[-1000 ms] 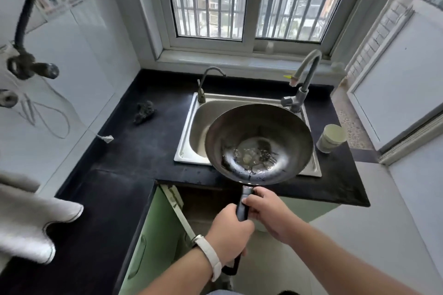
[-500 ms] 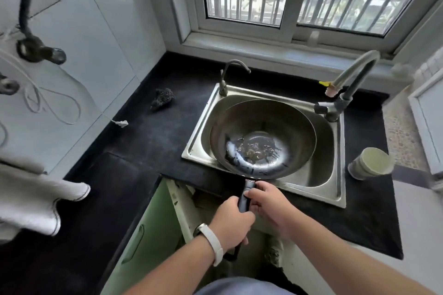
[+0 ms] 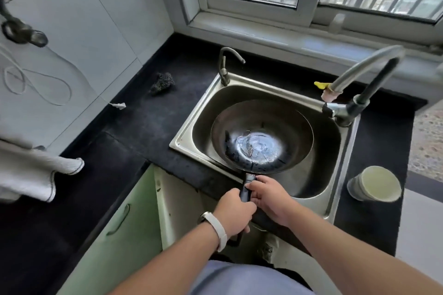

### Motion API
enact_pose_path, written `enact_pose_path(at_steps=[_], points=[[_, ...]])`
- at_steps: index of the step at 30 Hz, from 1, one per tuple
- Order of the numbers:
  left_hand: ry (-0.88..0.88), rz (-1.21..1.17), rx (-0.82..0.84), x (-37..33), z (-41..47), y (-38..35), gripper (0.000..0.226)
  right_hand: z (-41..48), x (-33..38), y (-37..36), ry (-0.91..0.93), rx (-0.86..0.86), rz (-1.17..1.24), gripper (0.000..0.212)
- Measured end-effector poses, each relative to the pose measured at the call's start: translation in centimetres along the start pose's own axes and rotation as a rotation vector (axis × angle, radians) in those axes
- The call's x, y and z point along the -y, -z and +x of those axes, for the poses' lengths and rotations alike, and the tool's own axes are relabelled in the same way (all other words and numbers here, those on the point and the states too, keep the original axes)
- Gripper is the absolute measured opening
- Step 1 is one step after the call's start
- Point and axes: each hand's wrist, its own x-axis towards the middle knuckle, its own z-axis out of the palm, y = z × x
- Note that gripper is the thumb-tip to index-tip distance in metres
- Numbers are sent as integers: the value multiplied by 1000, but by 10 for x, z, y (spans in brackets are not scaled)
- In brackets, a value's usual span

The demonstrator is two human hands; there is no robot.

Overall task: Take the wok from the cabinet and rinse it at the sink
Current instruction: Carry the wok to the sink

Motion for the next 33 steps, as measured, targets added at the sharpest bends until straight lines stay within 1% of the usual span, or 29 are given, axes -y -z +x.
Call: enact_pose_path(at_steps=[2, 5, 8, 10, 15, 18, 21, 23, 26, 27, 30, 33], points=[[10, -18, -11, -6, 7, -12, 3, 1, 3, 11, 5, -1, 15, 18], [37, -58, -8, -13, 13, -27, 3, 1, 2, 26, -3, -19, 5, 10], [72, -75, -4, -14, 19, -38, 17, 1, 0, 37, -28, -34, -45, 6], [82, -77, 8, -14, 25, -43, 20, 1, -1, 41, -46, -45, -71, 8], [94, -55, 27, -14, 34, -55, 6, -2, -2, 50, -100, -126, -110, 22], [103, -40, 30, -16, 39, -61, 10, -4, -2, 54, -109, -155, -132, 22], [118, -25, 30, -16, 44, -64, 17, -5, -1, 58, -115, -188, -212, 20], [120, -17, 27, -16, 46, -66, 19, -5, -1, 60, -125, -209, -227, 27], [121, 2, 33, -14, 47, -70, 17, -8, 0, 60, -148, -265, -304, 50], [113, 9, 36, -13, 47, -72, 18, -11, 2, 60, -143, -277, -330, 51], [70, 74, 79, -12, 48, -78, 23, -21, 9, 61, -110, -314, -402, 37], [25, 93, 150, -10, 46, -86, 29, -33, 11, 69, -115, -329, -490, 37]])
